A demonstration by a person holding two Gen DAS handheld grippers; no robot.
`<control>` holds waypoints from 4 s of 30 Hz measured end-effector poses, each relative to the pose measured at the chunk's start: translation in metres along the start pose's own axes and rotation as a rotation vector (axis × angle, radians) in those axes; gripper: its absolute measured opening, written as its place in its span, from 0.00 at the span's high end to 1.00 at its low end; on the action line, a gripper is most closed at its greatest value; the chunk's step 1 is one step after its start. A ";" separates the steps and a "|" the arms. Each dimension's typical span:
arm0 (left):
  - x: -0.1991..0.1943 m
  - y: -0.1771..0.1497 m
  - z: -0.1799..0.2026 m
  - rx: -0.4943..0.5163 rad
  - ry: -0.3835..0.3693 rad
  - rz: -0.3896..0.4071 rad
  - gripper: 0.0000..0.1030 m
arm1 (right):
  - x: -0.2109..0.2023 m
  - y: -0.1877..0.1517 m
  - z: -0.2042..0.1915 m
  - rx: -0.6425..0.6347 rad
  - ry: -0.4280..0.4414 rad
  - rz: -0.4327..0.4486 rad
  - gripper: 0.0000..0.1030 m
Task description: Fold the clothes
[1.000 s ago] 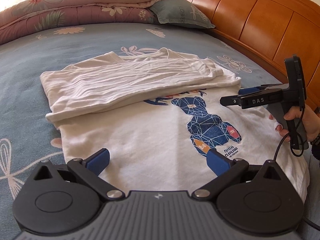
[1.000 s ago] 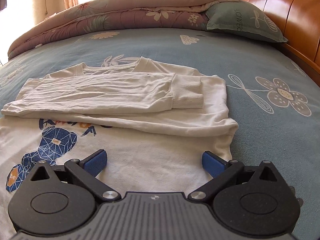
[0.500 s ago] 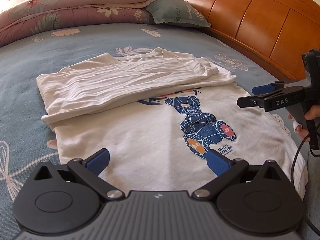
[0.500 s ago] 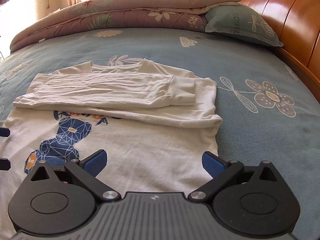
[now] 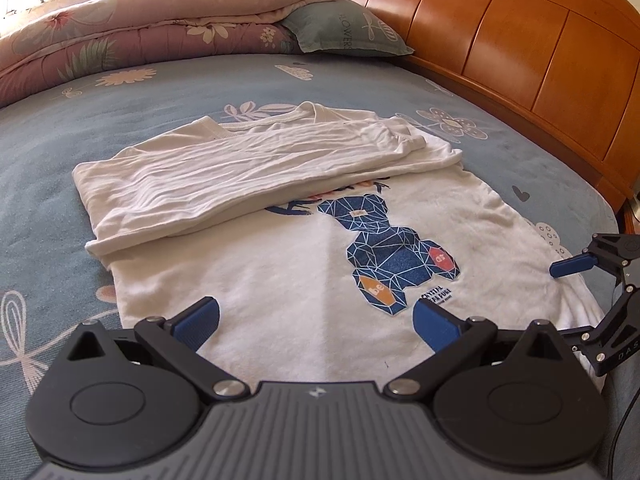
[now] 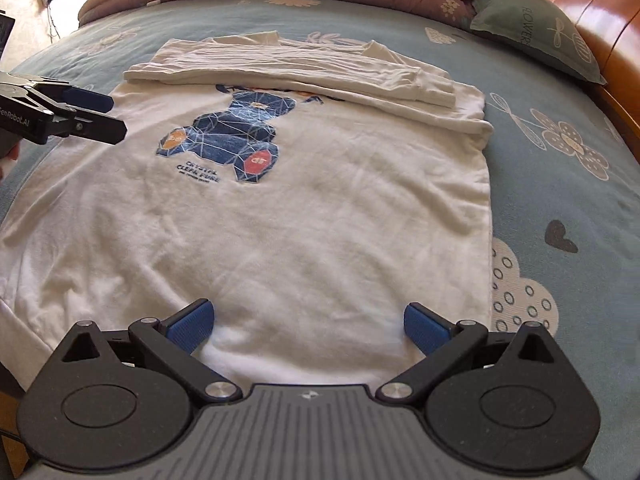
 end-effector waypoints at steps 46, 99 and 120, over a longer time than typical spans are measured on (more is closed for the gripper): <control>-0.008 0.003 0.010 0.041 0.018 0.001 0.01 | -0.026 -0.042 -0.009 0.231 0.021 -0.034 0.00; 0.004 -0.003 -0.022 -0.072 0.009 -0.040 0.01 | -0.007 -0.049 0.007 0.254 -0.096 0.221 0.00; 0.014 0.004 -0.057 -0.241 0.023 -0.001 0.01 | -0.006 -0.052 0.004 0.250 -0.110 0.256 0.00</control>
Point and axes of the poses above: each gripper's, at about its wrist camera, not at the fingertips, and x roughly the way its jaws point, z to its right, y to its top, the point moved 2 cm from there along x, roughly the way its jaws point, and after that the axes turned 1 degree about -z, right-handed, at the moved point
